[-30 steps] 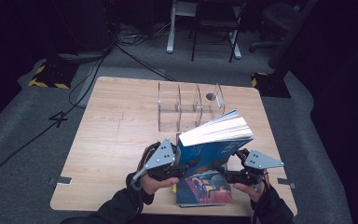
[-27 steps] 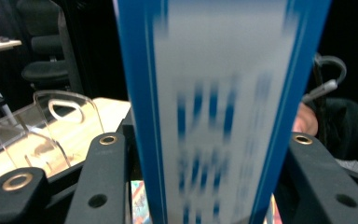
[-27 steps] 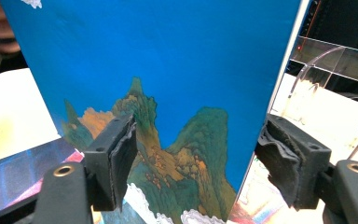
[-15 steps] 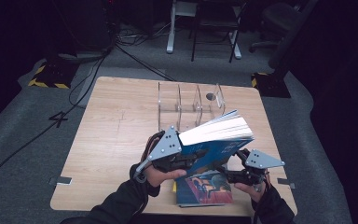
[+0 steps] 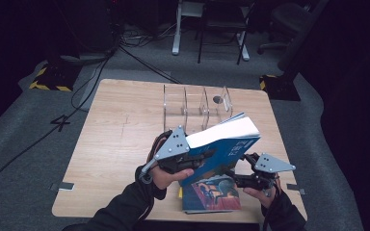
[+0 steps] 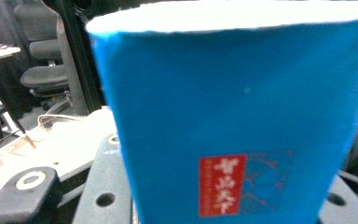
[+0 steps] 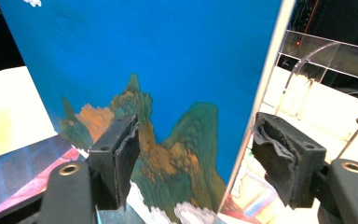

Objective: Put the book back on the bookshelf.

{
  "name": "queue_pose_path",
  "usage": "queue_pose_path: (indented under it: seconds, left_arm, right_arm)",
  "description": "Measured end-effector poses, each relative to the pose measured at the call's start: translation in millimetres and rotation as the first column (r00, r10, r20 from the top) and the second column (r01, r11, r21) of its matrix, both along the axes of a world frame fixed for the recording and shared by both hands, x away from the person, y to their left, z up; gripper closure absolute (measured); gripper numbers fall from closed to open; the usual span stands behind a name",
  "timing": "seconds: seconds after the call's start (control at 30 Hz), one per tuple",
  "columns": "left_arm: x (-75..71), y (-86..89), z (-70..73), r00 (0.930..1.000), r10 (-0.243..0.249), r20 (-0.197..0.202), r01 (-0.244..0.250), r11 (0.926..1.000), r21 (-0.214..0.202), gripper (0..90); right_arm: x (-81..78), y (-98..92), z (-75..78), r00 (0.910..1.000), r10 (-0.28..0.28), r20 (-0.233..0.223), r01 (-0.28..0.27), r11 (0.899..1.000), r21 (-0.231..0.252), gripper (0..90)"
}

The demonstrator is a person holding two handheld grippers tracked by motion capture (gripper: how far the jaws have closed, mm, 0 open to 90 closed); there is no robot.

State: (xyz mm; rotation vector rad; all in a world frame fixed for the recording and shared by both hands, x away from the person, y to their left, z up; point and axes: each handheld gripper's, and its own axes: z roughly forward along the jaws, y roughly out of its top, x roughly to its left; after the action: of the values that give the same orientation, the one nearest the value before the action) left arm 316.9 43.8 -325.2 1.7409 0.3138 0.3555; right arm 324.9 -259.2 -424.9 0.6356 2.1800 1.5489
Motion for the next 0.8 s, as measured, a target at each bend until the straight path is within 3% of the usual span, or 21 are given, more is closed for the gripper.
queue_pose_path:
  seconds: [0.57,0.8]
  left_arm:
    - [12.5,-2.8,10.1,0.9974,0.033,-0.063,-0.032,0.9992,0.024,60.4]
    - [13.2,-8.4,17.7,0.998,0.04,-0.049,-0.038,0.9983,0.044,60.7]
  right_arm:
    - [3.7,-28.0,-0.5,0.9978,-0.044,-0.05,0.043,0.999,-0.017,32.3]
    - [6.1,-31.5,-2.1,0.9968,-0.052,-0.061,0.05,0.998,-0.033,32.5]
